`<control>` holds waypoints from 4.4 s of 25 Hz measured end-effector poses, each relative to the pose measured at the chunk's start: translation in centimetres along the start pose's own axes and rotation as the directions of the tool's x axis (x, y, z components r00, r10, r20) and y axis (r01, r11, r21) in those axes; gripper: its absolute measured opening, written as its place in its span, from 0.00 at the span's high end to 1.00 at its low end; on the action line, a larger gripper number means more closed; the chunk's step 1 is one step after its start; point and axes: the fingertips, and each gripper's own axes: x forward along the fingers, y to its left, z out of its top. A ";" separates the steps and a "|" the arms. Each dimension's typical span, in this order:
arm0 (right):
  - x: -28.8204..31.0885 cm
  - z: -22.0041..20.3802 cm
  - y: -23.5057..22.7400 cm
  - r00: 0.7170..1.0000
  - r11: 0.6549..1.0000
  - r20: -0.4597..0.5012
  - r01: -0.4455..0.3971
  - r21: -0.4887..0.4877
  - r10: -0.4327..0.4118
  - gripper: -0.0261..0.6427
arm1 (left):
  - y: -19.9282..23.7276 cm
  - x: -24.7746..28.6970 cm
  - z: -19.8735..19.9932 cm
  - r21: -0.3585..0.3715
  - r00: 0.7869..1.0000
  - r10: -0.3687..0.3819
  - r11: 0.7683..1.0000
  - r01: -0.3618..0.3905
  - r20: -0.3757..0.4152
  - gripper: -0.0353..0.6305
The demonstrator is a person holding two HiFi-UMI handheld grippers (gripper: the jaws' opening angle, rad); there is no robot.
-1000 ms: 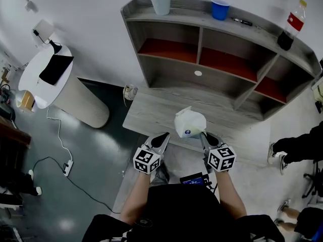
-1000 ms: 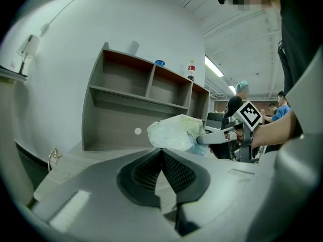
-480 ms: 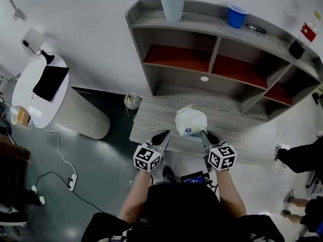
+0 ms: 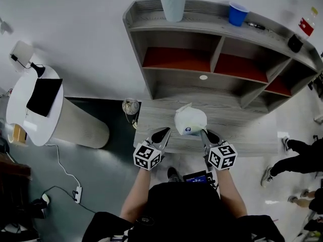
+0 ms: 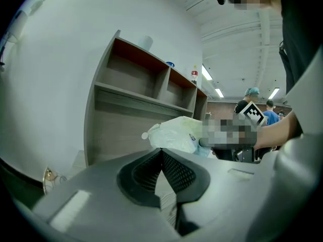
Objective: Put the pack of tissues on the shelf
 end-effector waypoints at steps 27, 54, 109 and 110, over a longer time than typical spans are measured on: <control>-0.3 5.3 -2.8 0.996 0.992 0.036 -0.084 -0.091 0.087 0.95 | -1.6 3.1 4.3 0.025 0.996 0.077 0.997 -0.078 0.054 0.95; -3.0 5.5 -2.5 0.968 0.960 0.028 -0.243 -0.136 0.249 0.95 | -7.2 4.3 5.4 0.008 0.991 0.111 0.994 -0.112 0.073 0.94; 10.8 28.1 0.7 0.961 0.972 0.249 -0.062 -0.225 0.119 0.95 | 10.2 10.9 24.3 0.128 0.989 0.080 0.987 -0.096 0.123 0.94; 11.1 28.0 0.7 0.962 0.973 0.249 -0.059 -0.222 0.115 0.95 | 10.4 11.0 24.1 0.118 0.990 0.079 0.989 -0.093 0.120 0.94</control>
